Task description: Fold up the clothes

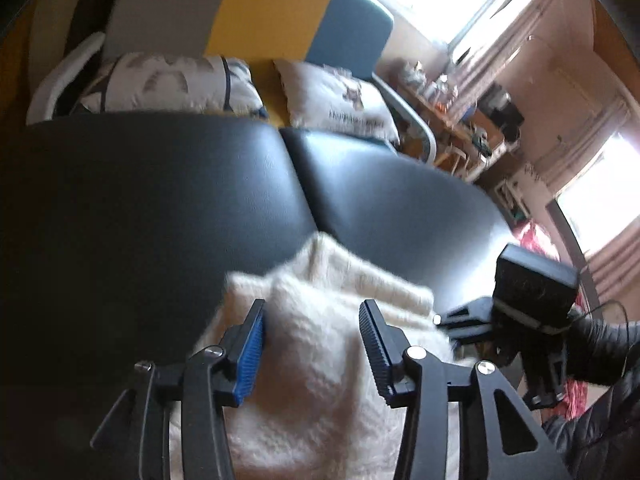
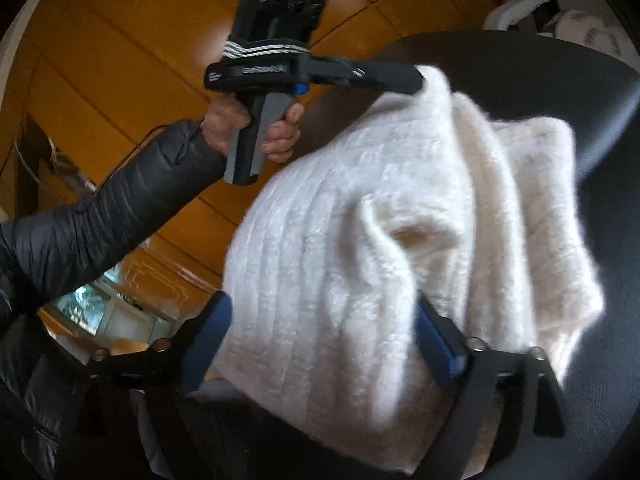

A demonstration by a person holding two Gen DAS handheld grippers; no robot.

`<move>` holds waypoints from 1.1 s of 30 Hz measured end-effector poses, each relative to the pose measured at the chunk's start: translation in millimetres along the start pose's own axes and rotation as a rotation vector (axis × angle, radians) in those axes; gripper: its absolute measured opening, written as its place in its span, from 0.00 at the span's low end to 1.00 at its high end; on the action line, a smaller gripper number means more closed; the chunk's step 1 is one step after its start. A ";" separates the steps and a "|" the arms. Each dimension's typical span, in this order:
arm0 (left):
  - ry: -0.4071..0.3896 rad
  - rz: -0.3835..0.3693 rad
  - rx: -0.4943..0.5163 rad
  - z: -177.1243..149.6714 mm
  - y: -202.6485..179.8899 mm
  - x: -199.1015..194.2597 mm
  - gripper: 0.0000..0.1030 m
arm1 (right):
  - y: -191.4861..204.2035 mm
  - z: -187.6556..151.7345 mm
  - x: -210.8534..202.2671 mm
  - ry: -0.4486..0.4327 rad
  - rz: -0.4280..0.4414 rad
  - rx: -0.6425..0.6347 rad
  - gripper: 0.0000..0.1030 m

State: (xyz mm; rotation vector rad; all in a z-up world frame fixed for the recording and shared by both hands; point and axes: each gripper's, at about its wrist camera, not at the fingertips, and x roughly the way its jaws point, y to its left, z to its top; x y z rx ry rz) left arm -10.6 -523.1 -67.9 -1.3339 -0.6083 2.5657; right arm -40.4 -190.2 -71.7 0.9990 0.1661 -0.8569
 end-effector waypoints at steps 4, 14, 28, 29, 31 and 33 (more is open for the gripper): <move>-0.033 0.015 -0.026 -9.5 -2.1 -6.3 0.40 | -0.6 13.4 12.9 0.011 -0.022 -0.005 1.00; -0.048 0.033 -0.047 -10.1 -1.6 -2.4 0.40 | 3.1 30.4 21.6 0.047 -0.063 0.015 1.00; -0.243 0.054 0.113 -6.5 -54.3 -44.7 0.09 | 29.7 37.8 19.8 -0.028 -0.200 -0.057 0.13; -0.278 0.050 0.118 -5.5 -61.0 -52.8 0.09 | 32.8 39.7 16.2 -0.047 -0.200 -0.058 0.13; -0.341 0.020 0.129 -2.4 -71.1 -67.1 0.09 | 40.5 43.1 3.1 -0.101 -0.200 -0.068 0.13; -0.373 0.011 0.135 3.0 -77.2 -69.4 0.09 | 46.6 46.2 -10.4 -0.153 -0.207 -0.080 0.13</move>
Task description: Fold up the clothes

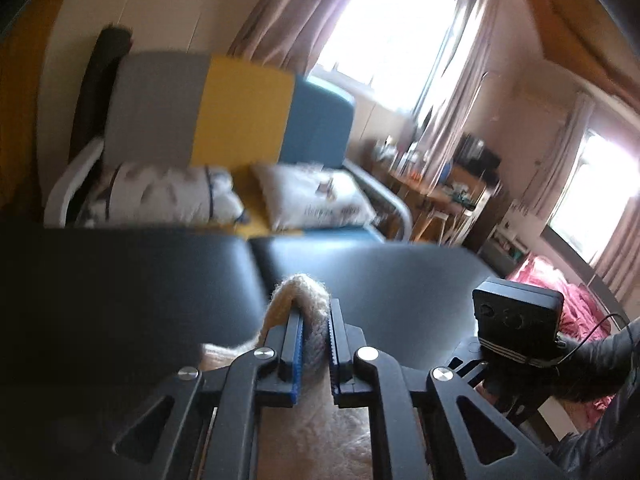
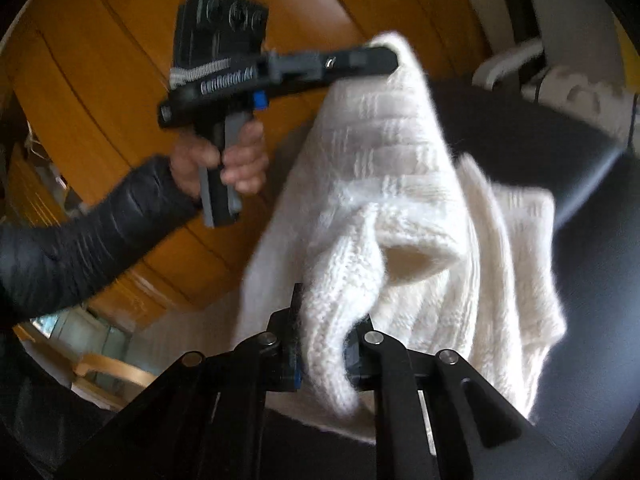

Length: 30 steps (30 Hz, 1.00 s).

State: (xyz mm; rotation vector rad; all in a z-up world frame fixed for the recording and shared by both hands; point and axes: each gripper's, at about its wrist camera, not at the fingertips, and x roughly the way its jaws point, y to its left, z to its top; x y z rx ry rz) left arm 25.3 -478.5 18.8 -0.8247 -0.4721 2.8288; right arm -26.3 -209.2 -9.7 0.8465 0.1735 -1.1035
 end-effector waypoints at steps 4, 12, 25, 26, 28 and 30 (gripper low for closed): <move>-0.016 0.032 -0.090 -1.5 14.8 37.0 0.09 | -23.1 -1.5 -1.9 -0.030 -0.079 0.060 0.13; 0.137 0.046 -0.225 -28.7 36.4 113.5 0.11 | -93.4 -42.3 26.1 -0.053 -0.080 0.317 0.09; 0.136 0.190 -0.350 -63.7 50.9 56.0 0.17 | -54.3 -28.3 68.1 0.114 -0.016 0.224 0.13; 0.117 0.206 -0.360 -58.2 50.2 51.0 0.17 | -56.3 -23.2 63.9 0.096 -0.049 0.228 0.18; 0.086 0.266 -0.304 -47.7 38.6 37.4 0.20 | -49.7 -10.0 49.7 0.070 -0.187 0.159 0.30; 0.089 0.318 -0.200 -43.9 19.3 27.6 0.20 | -38.3 4.3 34.0 0.048 -0.346 0.056 0.34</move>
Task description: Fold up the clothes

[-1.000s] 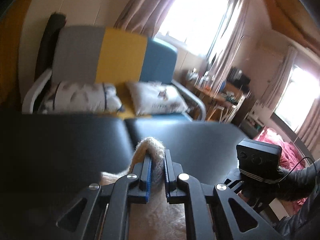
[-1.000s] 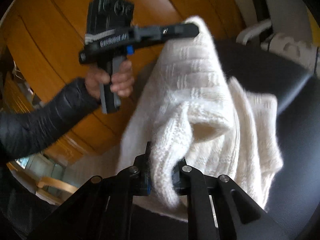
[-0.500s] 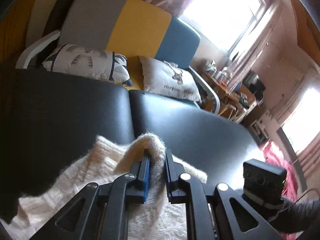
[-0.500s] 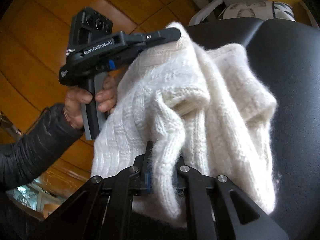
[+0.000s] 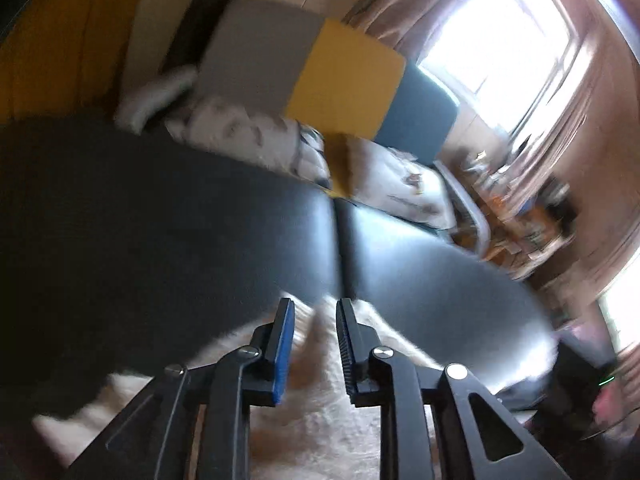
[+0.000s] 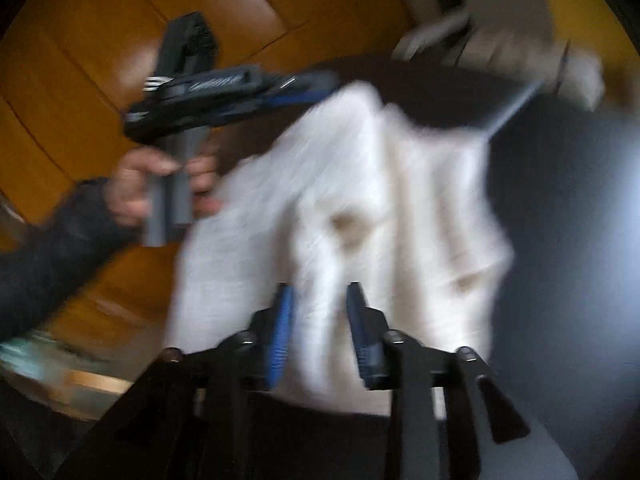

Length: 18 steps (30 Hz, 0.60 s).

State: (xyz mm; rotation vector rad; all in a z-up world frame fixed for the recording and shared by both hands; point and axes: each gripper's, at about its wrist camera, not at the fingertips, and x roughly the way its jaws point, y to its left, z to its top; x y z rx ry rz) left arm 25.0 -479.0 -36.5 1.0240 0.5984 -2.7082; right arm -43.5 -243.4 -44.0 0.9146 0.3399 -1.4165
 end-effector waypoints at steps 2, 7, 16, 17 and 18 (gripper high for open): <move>0.023 0.046 0.087 -11.7 -15.2 -9.6 0.22 | 4.0 10.8 -23.4 -0.038 -0.031 -0.091 0.34; 0.129 0.121 0.174 -54.6 -36.1 -11.9 0.22 | 21.8 18.2 -23.8 -0.012 0.096 -0.306 0.42; 0.075 0.186 0.002 -97.3 -27.2 -18.5 0.23 | -47.1 -9.4 76.2 0.083 0.107 -0.070 0.34; 0.062 0.185 -0.010 -97.4 -27.2 -20.5 0.23 | -50.9 -8.3 73.9 0.077 0.104 -0.055 0.34; 0.037 0.187 -0.018 -98.2 -28.7 -27.1 0.23 | -51.4 -7.2 71.2 0.075 0.097 -0.056 0.35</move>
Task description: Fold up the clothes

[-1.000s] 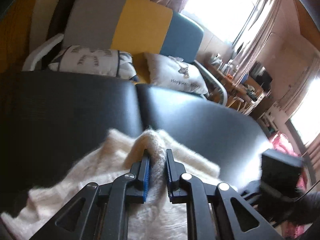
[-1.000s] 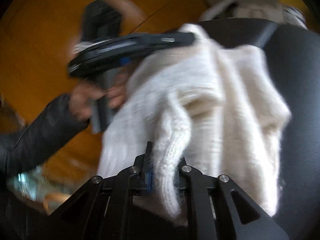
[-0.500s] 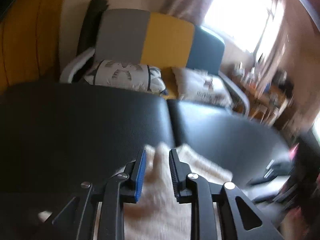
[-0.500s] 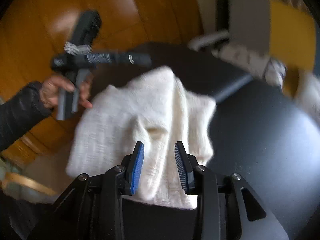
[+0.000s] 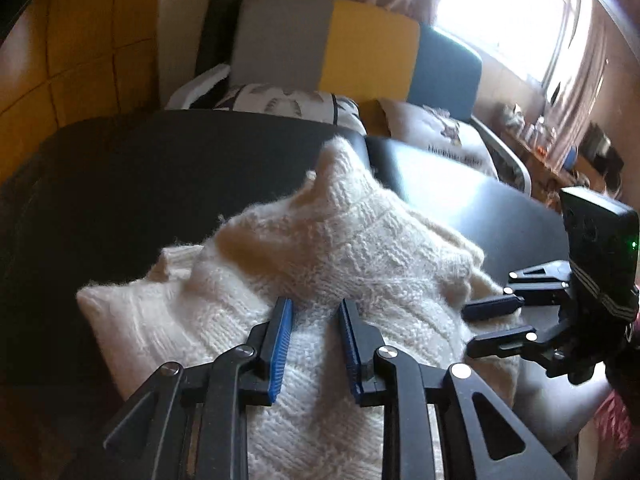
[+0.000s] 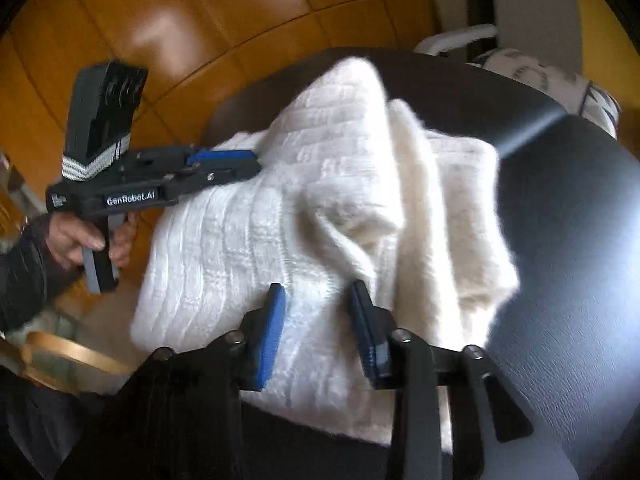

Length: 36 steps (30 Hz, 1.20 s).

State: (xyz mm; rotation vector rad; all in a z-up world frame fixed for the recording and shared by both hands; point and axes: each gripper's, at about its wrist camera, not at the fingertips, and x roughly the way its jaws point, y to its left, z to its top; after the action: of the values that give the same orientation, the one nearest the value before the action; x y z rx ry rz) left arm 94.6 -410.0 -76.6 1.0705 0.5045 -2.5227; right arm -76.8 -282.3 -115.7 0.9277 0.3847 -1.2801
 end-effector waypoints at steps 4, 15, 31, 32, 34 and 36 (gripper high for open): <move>-0.105 0.003 -0.019 -10.9 -3.0 -37.3 0.23 | 19.4 -7.2 -22.4 0.013 -0.060 -0.119 0.42; -0.045 0.019 -0.040 -69.3 -40.3 -36.0 0.23 | 2.1 -17.9 0.6 0.079 -0.206 -0.024 0.56; -0.003 0.012 0.051 -60.1 -35.3 -26.2 0.24 | -12.9 -8.0 -1.6 0.034 0.037 0.005 0.58; 0.001 -0.005 0.037 -56.7 -33.0 -28.8 0.23 | -17.3 -7.3 -10.1 0.003 0.051 0.033 0.58; -0.010 -0.128 -0.036 -43.3 -26.8 -35.8 0.23 | -22.0 -6.7 -24.3 -0.043 0.076 0.031 0.58; -0.047 -0.243 -0.051 -29.0 -27.2 -41.3 0.25 | -30.8 -5.2 -29.3 -0.059 0.137 0.026 0.61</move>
State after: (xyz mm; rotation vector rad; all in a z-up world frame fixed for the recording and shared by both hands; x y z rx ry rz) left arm 127.0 -365.7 -60.1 0.9811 0.7214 -2.7193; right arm -112.6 -259.5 -109.5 0.9209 0.2545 -1.1859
